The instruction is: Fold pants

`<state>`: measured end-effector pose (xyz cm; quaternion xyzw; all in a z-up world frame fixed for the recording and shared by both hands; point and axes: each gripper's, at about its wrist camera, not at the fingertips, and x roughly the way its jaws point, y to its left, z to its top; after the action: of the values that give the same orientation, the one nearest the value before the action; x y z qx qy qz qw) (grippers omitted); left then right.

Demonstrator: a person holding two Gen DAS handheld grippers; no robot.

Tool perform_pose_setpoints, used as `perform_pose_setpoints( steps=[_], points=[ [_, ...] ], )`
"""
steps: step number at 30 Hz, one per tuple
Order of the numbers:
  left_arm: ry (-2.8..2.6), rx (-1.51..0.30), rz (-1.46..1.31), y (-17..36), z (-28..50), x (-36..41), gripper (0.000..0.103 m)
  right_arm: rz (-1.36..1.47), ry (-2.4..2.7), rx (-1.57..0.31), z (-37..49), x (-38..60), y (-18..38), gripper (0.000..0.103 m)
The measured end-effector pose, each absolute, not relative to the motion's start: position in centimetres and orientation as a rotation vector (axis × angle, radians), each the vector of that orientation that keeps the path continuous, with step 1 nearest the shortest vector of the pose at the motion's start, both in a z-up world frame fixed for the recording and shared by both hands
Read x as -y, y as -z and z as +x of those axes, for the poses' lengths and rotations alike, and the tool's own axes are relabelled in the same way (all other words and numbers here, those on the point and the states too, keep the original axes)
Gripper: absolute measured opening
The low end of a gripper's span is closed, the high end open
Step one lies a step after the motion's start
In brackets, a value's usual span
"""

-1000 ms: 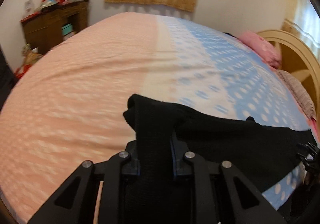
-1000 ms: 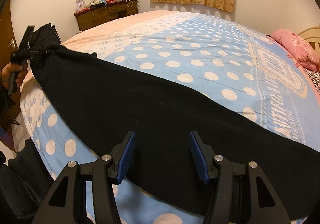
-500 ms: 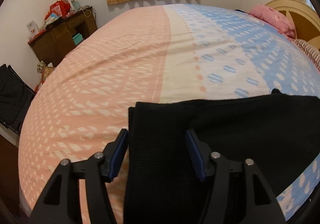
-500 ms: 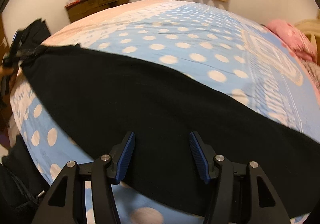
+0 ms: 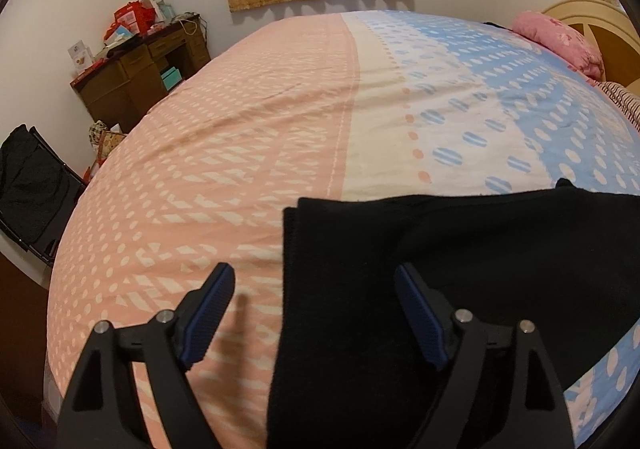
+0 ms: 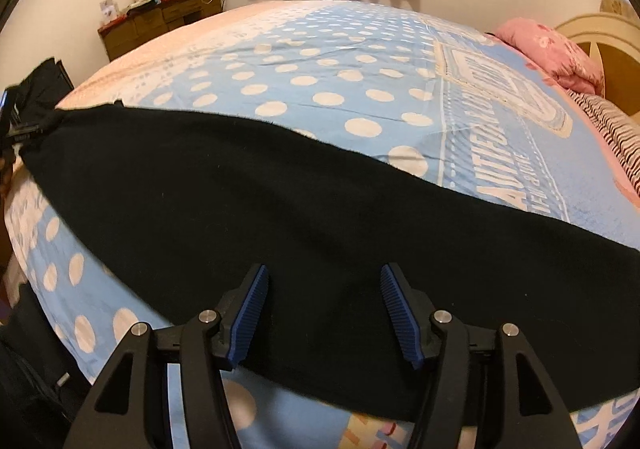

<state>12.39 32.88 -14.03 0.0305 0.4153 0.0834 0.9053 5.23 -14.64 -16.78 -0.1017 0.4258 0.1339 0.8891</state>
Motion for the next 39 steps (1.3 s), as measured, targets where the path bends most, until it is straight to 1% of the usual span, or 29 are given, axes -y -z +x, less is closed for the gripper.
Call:
perform_pose_setpoints(
  steps=[3,8,11,19,26,33,35,39],
  points=[
    [-0.187,-0.856,0.074,13.7,12.1,-32.7,0.085,-0.219,-0.276,-0.884,4.9,14.7,16.9,0.062],
    [-0.215,-0.796,0.135,11.7,11.2,-31.5,0.085,-0.211,-0.281,-0.892,4.8,15.0,16.9,0.063],
    [-0.2,-0.753,0.152,10.2,10.8,-30.3,0.089,-0.218,-0.281,-0.894,4.5,15.1,16.8,0.063],
    [-0.117,-0.72,0.149,9.1,11.3,-26.4,0.09,-0.199,-0.261,-0.888,3.7,16.5,16.5,0.063],
    [-0.029,-0.748,0.161,10.3,12.5,-21.7,0.091,-0.183,-0.258,-0.872,3.0,17.5,16.3,0.063],
    [0.089,-0.791,0.139,12.3,13.1,-16.6,0.091,-0.101,-0.221,-0.872,2.3,19.7,15.7,0.063],
    [0.121,-0.801,0.136,12.9,12.9,-15.4,0.095,-0.117,-0.182,-0.877,2.0,20.2,15.6,0.063],
    [0.144,-0.849,0.152,14.6,13.1,-13.7,0.095,-0.094,-0.145,-0.853,0.8,22.5,14.5,0.063]
  ],
)
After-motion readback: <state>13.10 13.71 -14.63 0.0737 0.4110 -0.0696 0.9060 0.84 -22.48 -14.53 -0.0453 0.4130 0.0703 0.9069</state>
